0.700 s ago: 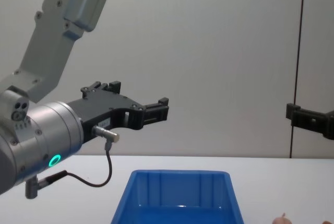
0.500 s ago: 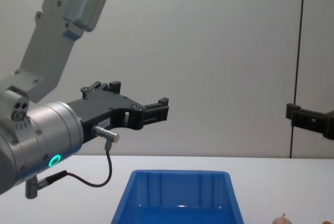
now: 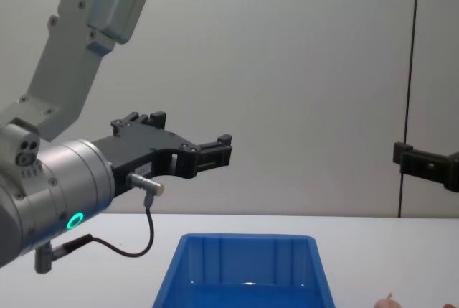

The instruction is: Pick up the two dolls from the table and place them into the box.

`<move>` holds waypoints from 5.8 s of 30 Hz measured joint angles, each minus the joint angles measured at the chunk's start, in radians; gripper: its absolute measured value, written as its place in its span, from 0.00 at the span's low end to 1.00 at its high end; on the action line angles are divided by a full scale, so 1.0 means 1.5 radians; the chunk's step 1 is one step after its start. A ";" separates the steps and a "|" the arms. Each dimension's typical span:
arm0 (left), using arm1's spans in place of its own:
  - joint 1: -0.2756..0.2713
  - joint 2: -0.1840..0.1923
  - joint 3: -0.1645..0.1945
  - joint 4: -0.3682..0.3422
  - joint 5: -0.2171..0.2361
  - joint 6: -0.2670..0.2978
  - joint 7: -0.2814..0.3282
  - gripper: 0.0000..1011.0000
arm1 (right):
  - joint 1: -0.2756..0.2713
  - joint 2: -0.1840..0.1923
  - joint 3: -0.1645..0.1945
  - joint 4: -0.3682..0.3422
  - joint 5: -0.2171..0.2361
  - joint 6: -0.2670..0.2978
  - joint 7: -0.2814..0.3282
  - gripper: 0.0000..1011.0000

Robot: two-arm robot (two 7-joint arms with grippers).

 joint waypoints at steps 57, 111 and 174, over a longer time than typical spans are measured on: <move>0.000 0.000 0.000 0.000 0.000 0.000 0.000 0.99 | -0.026 -0.018 -0.012 0.041 -0.031 0.147 -0.048 0.99; 0.000 0.000 0.000 0.000 0.000 0.000 0.000 0.99 | -0.028 -0.032 -0.008 0.089 -0.062 0.153 -0.038 0.43; 0.000 0.000 0.000 0.000 0.000 0.000 0.000 0.99 | 0.114 -0.152 -0.085 0.183 -0.138 0.127 0.122 0.99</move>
